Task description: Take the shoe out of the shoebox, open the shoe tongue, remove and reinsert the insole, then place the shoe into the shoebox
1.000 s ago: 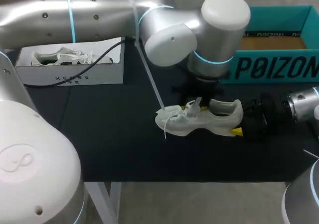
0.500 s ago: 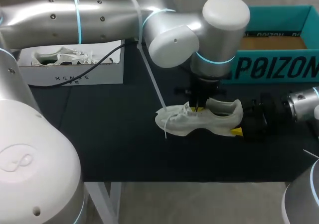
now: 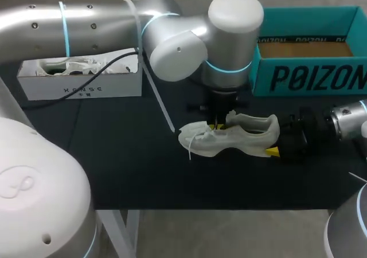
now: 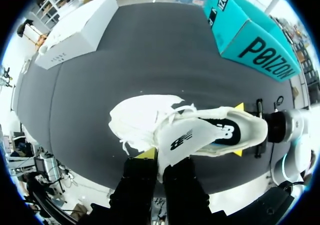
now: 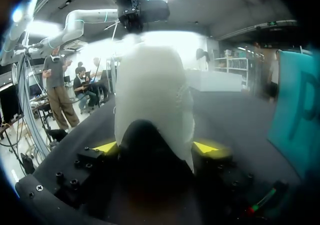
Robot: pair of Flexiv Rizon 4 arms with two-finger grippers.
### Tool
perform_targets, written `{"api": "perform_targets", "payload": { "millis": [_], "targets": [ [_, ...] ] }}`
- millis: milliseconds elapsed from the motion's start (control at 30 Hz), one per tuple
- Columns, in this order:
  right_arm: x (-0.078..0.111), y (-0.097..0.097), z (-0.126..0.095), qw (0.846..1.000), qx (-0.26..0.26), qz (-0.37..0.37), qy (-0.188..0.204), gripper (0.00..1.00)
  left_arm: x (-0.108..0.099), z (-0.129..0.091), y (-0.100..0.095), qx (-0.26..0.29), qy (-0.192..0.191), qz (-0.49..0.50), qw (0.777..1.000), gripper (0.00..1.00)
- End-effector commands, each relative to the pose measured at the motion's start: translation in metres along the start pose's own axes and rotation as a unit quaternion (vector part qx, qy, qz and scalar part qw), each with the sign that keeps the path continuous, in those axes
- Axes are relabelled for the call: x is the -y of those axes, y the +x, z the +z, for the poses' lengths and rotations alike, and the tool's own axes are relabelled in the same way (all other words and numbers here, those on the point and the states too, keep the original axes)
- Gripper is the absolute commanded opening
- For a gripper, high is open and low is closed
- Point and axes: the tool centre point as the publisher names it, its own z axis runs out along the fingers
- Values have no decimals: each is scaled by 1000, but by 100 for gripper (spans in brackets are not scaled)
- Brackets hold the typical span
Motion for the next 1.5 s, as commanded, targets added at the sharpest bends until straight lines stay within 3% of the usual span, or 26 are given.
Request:
{"api": "perform_targets", "payload": {
  "millis": [33, 167, 333, 367, 400, 433, 700, 1100, 1133, 1167, 1233, 1267, 1300, 1500],
  "targets": [
    [5, -1, 5, 1000, 1, 0, 0, 0, -1, 7, -22, -71, -7, -5, 997, 0],
    [5, -1, 5, 1000, 1, 0, 0, 0, -3, 12, -23, -106, -19, -8, 994, 0],
    [5, -1, 5, 1000, 1, 0, 0, 0, -3, 13, -20, -110, -21, -4, 994, 0],
    [5, -1, 5, 1000, 1, 0, 0, 0, -3, 12, -19, -111, -21, -4, 994, 33],
    [5, -1, 5, 1000, 1, 0, 0, 0, -2, 11, -17, -111, -21, -3, 994, 85],
    [5, -1, 5, 1000, 1, 0, 0, 0, -2, 9, -16, -112, -19, 1, 994, 100],
    [5, -1, 5, 1000, 1, 0, 0, 0, 4, -1, -1, -116, -9, 24, 993, 100],
    [5, -1, 5, 1000, 1, 0, 0, 0, 36, -10, 16, -91, -1, 69, 993, 100],
    [5, -1, 5, 1000, 1, 0, 0, 0, 37, -10, 18, -88, 0, 73, 993, 83],
    [5, -1, 5, 1000, 1, 0, 0, 0, 37, -10, 19, -89, -2, 75, 993, 51],
    [5, -1, 5, 1000, 1, 0, 0, 0, 38, -10, 22, -87, -3, 81, 993, 28],
    [5, -1, 5, 1000, 1, 0, 0, 0, 38, -9, 23, -86, -4, 83, 993, 5],
    [5, -1, 5, 1000, 1, 0, 0, 0, 39, -8, 24, -86, -5, 84, 993, 0],
    [5, -1, 5, 1000, 1, 0, 0, 0, 38, -8, 23, -84, -6, 86, 993, 0]
  ]
}}
